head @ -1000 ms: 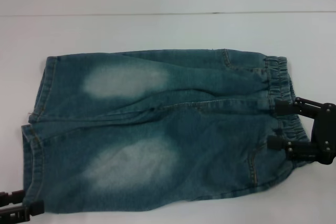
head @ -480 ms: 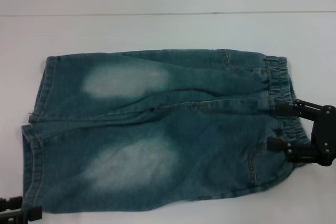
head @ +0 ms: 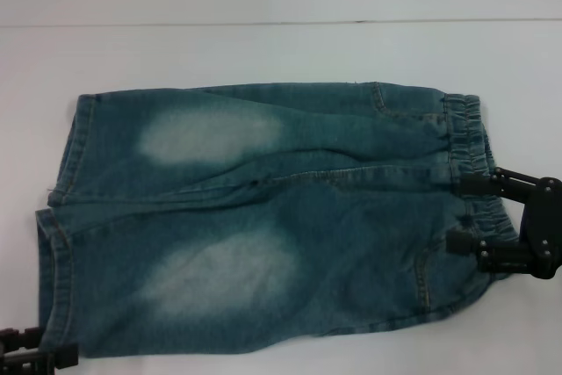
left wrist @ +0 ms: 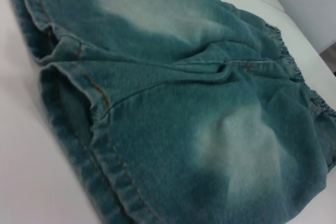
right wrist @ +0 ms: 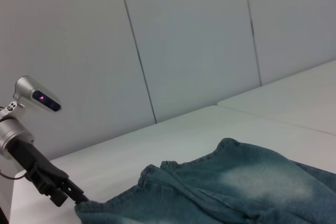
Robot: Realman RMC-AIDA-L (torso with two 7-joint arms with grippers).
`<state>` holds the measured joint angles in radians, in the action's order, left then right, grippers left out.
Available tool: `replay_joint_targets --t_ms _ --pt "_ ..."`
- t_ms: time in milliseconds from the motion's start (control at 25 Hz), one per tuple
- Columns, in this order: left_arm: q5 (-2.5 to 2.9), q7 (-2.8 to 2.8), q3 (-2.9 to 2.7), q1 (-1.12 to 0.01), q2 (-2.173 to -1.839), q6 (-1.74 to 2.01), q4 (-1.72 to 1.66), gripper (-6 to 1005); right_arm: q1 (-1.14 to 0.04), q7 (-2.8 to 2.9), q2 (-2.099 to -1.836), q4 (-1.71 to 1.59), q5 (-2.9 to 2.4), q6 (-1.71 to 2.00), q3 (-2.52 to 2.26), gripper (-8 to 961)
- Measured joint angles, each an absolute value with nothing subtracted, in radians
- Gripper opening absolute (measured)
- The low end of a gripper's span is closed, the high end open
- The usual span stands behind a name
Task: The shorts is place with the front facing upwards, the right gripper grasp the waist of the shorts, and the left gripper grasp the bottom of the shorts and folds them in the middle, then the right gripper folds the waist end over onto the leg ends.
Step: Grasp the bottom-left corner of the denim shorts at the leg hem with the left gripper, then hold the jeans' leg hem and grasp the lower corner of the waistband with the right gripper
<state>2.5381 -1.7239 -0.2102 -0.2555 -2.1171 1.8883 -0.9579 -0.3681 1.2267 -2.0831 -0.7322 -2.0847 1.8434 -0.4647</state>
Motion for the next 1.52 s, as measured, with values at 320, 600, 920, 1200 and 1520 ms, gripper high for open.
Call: replay_joint_targets --t_ms 320,600,920,1200,1520 --pt "2.564 -1.724 -0.215 -0.285 -2.114 1.866 -0.933 844 -0.368 1.225 -2.081 -0.729 -2.086 1.842 -0.465 917" --pt "2.563 -1.727 -0.214 -0.294 -2.117 1.863 -0.945 836 -0.362 1.226 -2.080 -0.731 -2.086 1.842 -0.465 917" --pt "2.565 -1.703 -0.253 -0.295 -2.140 1.849 -1.000 754 -0.358 1.228 -2.081 -0.735 -2.082 1.847 -0.464 916" --pt "2.566 -1.703 -0.290 -0.301 -2.149 1.836 -1.010 618 -0.361 1.449 -2.053 -0.729 -2.081 1.864 -0.402 915" --pt "2.566 -1.717 -0.290 -0.316 -2.149 1.856 -1.019 283 -0.337 1.892 -1.907 -0.709 -2.101 1.872 -0.336 914"
